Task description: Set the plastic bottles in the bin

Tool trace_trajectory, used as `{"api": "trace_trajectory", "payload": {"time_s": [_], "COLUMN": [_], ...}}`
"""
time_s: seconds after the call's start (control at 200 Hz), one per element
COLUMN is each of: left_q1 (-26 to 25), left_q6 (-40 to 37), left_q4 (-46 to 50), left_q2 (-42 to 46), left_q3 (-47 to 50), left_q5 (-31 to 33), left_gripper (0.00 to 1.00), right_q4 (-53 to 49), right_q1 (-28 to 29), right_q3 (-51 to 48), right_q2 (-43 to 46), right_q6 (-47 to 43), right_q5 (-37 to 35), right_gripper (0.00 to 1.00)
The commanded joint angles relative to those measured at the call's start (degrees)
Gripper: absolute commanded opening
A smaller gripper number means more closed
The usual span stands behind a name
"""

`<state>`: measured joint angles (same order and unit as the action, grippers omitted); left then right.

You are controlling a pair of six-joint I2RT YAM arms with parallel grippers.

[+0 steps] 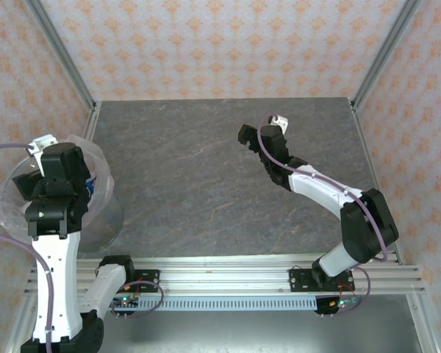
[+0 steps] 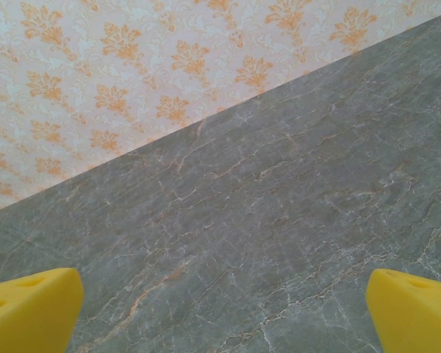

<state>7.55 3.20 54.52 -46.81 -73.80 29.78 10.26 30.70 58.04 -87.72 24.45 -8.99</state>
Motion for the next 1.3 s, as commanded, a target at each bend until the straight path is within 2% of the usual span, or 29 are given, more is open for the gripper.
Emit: {"api": "trace_trajectory", "payload": {"time_s": [0.0,0.095,0.27,0.415,0.535,0.746,0.836,0.941,1.001,1.161,1.296], "left_q1": [0.36,0.35,0.34,0.29,0.27,-0.97,-5.23,-14.37,-17.73,-19.24,-19.24], "left_q6": [3.34,5.22,8.40,11.90,15.30,23.34,23.27,15.47,12.47,9.28,3.51], "left_q4": [-1.15,-3.59,-8.38,-16.17,-22.82,-34.15,-37.79,-34.83,-33.57,-35.23,-38.23], "left_q2": [0.93,0.93,0.99,1.50,1.54,-1.12,-4.59,-9.51,-12.71,-18.81,-20.74], "left_q3": [-1.74,-2.04,-2.11,0.19,2.50,8.11,9.50,7.82,6.92,9.12,14.37], "left_q5": [-16.99,-26.27,-38.67,-54.80,-60.81,-61.51,-61.15,-53.16,-49.39,-40.61,-31.87], "left_gripper": [1.00,1.00,1.00,1.00,1.00,1.00,1.00,1.00,1.00,1.00,1.00], "right_q4": [-1.16,-1.35,-1.47,-1.40,-1.45,-1.28,-0.36,-0.09,-0.17,-0.36,-2.05], "right_q1": [-0.29,-0.21,-0.24,-0.27,-0.21,-0.98,-2.22,-4.25,-5.64,-9.25,-12.05], "right_q3": [1.59,1.28,-0.06,-1.44,-2.79,-5.61,-7.43,-9.42,-10.58,-13.92,-15.76], "right_q2": [-0.48,-0.10,1.08,2.16,3.38,6.67,8.49,10.35,11.29,13.23,14.28], "right_q6": [0.60,0.60,-0.02,-0.56,-0.91,-2.69,-3.68,-4.19,-4.49,-6.60,-9.60], "right_q5": [-0.15,-0.49,-1.69,-2.95,-3.81,-6.30,-7.20,-7.62,-7.78,-8.60,-9.98], "right_gripper": [0.99,0.99,0.99,0.99,0.99,0.99,0.99,0.99,0.99,0.99,0.99]}}
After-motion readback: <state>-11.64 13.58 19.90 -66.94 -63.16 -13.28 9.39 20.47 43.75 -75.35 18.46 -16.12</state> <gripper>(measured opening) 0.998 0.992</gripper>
